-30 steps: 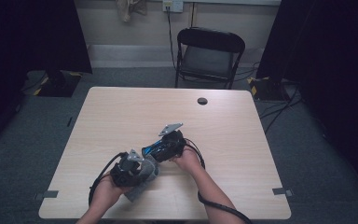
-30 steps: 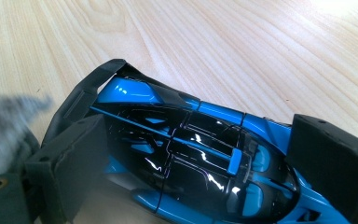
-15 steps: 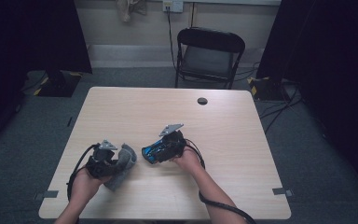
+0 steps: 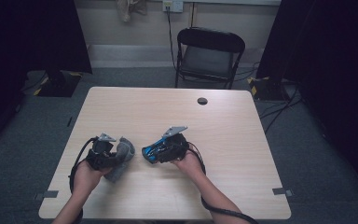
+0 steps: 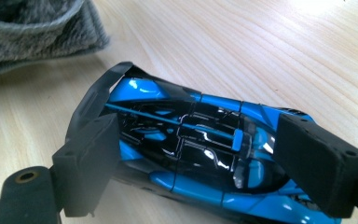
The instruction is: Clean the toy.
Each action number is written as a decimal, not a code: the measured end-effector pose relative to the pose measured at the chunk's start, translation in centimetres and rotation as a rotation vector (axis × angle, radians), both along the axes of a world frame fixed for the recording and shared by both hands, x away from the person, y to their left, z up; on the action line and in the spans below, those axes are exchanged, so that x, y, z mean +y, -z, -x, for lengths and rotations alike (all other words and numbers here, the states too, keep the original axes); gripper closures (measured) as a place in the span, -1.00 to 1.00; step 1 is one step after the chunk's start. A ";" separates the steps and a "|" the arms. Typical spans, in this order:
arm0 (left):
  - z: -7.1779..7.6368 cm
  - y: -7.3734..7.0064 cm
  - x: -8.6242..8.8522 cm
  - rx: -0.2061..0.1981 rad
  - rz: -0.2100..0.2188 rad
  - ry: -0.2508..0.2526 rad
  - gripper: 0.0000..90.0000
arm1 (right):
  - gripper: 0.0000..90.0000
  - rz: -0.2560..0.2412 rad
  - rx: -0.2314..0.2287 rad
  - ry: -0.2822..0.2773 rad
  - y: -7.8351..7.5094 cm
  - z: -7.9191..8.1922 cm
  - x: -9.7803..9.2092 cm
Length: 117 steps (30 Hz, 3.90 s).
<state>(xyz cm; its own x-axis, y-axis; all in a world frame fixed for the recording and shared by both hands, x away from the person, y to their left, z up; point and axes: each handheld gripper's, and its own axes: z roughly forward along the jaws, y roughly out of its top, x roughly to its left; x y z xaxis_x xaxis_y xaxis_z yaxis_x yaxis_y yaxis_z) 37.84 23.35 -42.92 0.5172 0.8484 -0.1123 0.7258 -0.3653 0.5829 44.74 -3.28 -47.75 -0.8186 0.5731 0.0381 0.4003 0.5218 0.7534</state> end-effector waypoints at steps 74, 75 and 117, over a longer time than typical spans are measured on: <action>-11.7 0.6 -5.2 0.023 0.003 -0.039 0.74 | -0.70 0.025 -0.015 0.073 0.4 0.2 0.2; -12.0 0.5 -5.8 0.015 0.002 -0.030 0.74 | -0.70 0.024 -0.015 0.073 0.4 0.2 0.2; -11.2 2.6 -6.5 0.129 -0.074 0.101 0.78 | -0.71 0.022 0.002 0.067 0.4 -0.1 -0.1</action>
